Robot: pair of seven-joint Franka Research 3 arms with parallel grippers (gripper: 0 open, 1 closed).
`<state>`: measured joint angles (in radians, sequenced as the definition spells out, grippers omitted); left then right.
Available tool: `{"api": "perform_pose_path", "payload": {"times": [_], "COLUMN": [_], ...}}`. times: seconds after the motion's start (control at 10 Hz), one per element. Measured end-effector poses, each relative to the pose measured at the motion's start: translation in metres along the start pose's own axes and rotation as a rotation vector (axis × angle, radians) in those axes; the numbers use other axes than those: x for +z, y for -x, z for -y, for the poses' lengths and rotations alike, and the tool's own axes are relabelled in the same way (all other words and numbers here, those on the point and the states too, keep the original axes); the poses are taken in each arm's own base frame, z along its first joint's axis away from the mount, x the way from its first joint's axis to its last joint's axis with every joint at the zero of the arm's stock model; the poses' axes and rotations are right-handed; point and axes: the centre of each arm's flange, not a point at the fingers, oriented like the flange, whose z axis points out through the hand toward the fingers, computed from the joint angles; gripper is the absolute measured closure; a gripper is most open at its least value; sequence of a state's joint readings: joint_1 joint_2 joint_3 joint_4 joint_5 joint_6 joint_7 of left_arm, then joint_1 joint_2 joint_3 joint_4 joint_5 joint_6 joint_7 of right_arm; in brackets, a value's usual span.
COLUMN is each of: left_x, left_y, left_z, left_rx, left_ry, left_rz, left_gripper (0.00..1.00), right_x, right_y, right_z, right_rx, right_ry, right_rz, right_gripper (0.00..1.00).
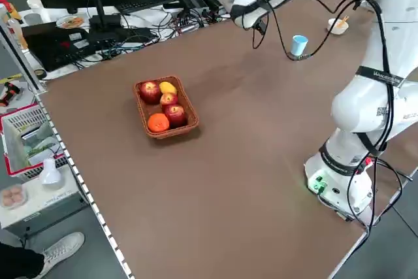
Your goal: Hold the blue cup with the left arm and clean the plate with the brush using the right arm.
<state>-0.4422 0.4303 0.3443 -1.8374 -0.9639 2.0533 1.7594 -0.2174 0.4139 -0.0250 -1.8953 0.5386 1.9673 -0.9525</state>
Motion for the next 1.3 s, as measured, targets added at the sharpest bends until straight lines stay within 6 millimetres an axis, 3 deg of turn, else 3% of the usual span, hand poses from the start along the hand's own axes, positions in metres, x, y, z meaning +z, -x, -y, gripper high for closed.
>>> {"api": "perform_pose_path", "payload": {"times": [0.1, 0.2, 0.5, 0.7, 1.0, 1.1, 1.3], "left_x": [-0.015, -0.030, -0.079, -0.108, -0.148, -0.159, -0.185], "left_y": [-0.003, -0.005, -0.012, -0.021, -0.033, -0.035, -0.049], "left_z": [-0.001, -0.001, -0.007, -0.018, -0.037, -0.040, -0.051], "left_rx": [-0.056, -0.122, -0.382, -0.606, -0.853, -0.920, -0.979], "left_ry": [-0.019, -0.045, -0.159, -0.267, -0.372, -0.410, -0.487], "left_rz": [0.064, 0.124, 0.286, 0.385, 0.401, 0.393, 0.369], "left_gripper": [0.00, 0.00, 0.00, 0.00, 0.00, 0.00, 0.00], "right_x": [-0.024, -0.040, -0.036, -0.054, -0.134, -0.159, -0.191], "right_y": [-0.023, -0.050, -0.108, -0.117, -0.118, -0.110, -0.093], "right_z": [0.023, 0.059, 0.190, 0.241, 0.321, 0.335, 0.345], "right_rx": [0.003, 0.019, 0.178, 0.291, 0.340, 0.347, 0.385], "right_ry": [0.074, 0.145, 0.299, 0.376, 0.536, 0.548, 0.555], "right_rz": [0.020, 0.038, 0.044, 0.040, -0.011, -0.033, -0.027], "right_gripper": [0.00, 0.00, 0.00, 0.00, 0.00, 0.00, 0.00]}}
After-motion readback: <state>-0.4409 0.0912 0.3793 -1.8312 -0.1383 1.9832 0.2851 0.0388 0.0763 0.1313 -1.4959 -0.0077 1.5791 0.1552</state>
